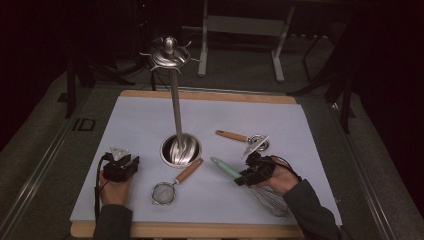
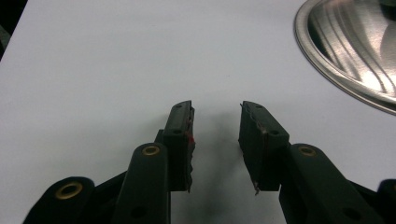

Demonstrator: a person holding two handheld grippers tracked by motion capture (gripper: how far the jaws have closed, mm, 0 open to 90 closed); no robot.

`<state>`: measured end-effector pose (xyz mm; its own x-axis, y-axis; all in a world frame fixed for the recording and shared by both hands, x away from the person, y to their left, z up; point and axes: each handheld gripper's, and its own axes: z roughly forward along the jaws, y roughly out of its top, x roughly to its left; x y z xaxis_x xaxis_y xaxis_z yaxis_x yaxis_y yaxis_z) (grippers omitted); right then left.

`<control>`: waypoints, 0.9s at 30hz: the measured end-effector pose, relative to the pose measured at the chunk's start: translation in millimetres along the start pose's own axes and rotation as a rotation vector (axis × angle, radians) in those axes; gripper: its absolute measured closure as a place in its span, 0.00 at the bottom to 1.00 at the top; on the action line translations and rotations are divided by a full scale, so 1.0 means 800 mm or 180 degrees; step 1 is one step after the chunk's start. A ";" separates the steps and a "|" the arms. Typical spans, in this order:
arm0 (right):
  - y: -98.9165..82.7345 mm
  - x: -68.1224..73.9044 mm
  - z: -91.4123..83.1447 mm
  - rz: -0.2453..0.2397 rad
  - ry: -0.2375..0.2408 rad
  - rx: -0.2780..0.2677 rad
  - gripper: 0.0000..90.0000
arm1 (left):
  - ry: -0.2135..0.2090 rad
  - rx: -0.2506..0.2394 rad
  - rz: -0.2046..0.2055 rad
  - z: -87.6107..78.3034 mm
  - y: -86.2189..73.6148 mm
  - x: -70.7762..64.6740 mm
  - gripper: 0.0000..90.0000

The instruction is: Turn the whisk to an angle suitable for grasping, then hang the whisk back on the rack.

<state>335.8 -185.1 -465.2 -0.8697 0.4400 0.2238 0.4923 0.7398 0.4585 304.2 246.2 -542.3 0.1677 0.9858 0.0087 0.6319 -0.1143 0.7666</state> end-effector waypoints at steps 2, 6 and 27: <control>0.002 0.001 -0.002 -0.0020 0.0047 -0.0059 0.77 | 0.0000 0.0002 -0.0001 0.000 0.000 0.000 0.72; 0.007 0.005 -0.006 -0.0072 0.0105 -0.0168 0.77 | 0.0007 -0.0006 -0.0002 0.000 0.000 0.000 0.72; 0.034 0.026 -0.026 -0.0351 0.0230 -0.0799 0.77 | 0.0020 -0.0017 0.0025 -0.001 -0.001 -0.001 0.73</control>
<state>330.3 -166.5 -430.6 -0.9222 0.3198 0.2175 0.3782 0.6280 0.6802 303.3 245.1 -542.3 0.1678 0.9856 0.0188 0.6267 -0.1213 0.7698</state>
